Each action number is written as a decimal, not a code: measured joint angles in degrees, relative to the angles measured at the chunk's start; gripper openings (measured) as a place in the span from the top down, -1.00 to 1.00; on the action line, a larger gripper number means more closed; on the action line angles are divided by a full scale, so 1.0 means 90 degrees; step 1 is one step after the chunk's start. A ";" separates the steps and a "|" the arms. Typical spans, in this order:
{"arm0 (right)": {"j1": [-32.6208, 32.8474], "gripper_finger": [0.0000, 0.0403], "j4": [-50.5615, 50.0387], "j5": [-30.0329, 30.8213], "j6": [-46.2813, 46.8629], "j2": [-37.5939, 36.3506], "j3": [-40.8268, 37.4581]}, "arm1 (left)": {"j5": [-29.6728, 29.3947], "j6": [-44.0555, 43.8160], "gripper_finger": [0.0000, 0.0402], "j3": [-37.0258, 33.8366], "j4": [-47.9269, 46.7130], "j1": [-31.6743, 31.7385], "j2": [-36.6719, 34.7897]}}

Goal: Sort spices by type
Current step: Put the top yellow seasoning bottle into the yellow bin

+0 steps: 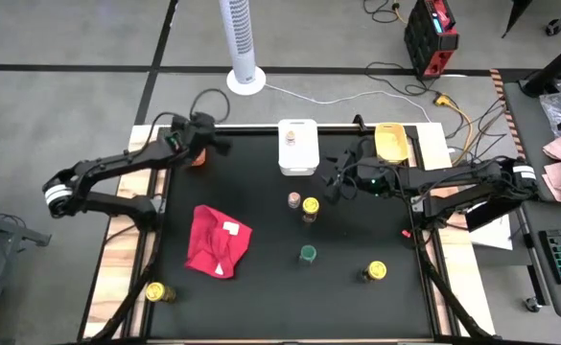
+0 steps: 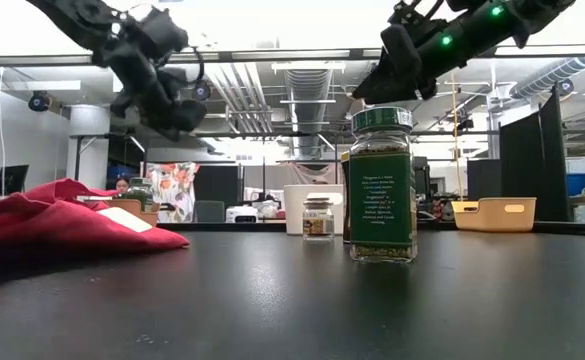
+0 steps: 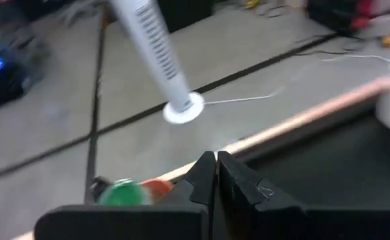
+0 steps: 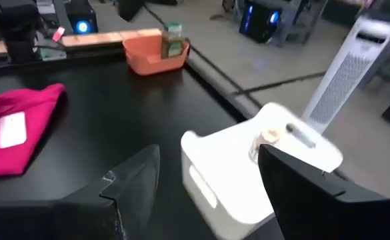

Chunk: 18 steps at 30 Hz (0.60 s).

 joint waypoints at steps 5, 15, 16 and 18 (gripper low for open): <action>0.0322 -0.17 -0.0662 -0.0024 0.0868 0.0000 0.0126 | -0.0018 0.0170 1.00 -0.0092 -0.0520 -0.1086 -0.0497; 0.1190 -0.23 -0.2257 -0.0035 0.0605 0.0324 0.1164 | -0.0013 0.0799 1.00 -0.0511 -0.0614 -0.2773 -0.1662; 0.1246 -0.27 -0.2460 -0.0130 0.0593 0.0437 0.1275 | -0.0015 0.0798 1.00 -0.0551 -0.0673 -0.2846 -0.1775; 0.1324 -0.34 -0.2866 -0.0376 0.0643 0.0707 0.1507 | -0.0013 0.0798 1.00 -0.0614 -0.0776 -0.2956 -0.1996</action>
